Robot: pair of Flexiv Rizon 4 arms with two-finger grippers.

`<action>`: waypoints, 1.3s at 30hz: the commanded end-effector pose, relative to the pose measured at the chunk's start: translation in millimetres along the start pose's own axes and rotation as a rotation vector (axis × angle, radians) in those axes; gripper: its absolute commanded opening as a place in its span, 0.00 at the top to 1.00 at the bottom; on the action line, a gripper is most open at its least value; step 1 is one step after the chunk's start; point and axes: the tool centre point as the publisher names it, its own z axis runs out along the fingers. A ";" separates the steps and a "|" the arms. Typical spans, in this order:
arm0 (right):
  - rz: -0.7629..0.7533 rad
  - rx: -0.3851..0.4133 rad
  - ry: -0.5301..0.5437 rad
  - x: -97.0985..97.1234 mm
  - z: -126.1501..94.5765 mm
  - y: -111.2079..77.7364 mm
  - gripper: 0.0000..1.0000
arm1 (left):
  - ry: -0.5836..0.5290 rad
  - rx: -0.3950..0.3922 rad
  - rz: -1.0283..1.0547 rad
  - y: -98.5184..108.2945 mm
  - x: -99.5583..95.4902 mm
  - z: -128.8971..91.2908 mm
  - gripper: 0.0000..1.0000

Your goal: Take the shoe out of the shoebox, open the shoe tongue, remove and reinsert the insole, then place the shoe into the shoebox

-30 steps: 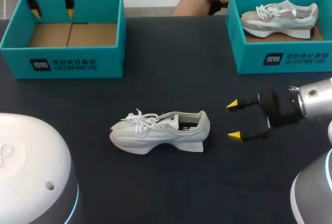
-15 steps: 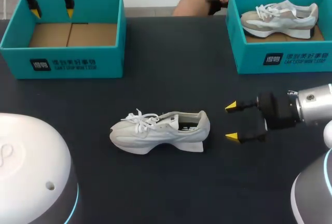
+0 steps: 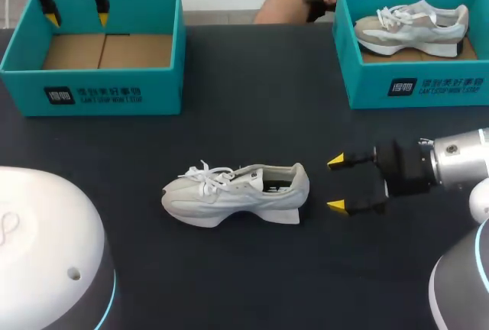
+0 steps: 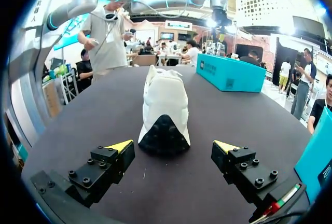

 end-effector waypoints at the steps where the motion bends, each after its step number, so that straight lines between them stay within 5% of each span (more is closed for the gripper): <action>1: 0.010 -0.004 -0.019 2.8 18.6 0.0 0.00 | 0.000 -0.001 0.000 -0.3 -0.1 -0.3 0.00; 39: 0.008 -0.106 0.044 15.8 101.9 21.3 0.00 | 0.000 -0.001 0.000 -0.3 -0.1 -0.3 0.00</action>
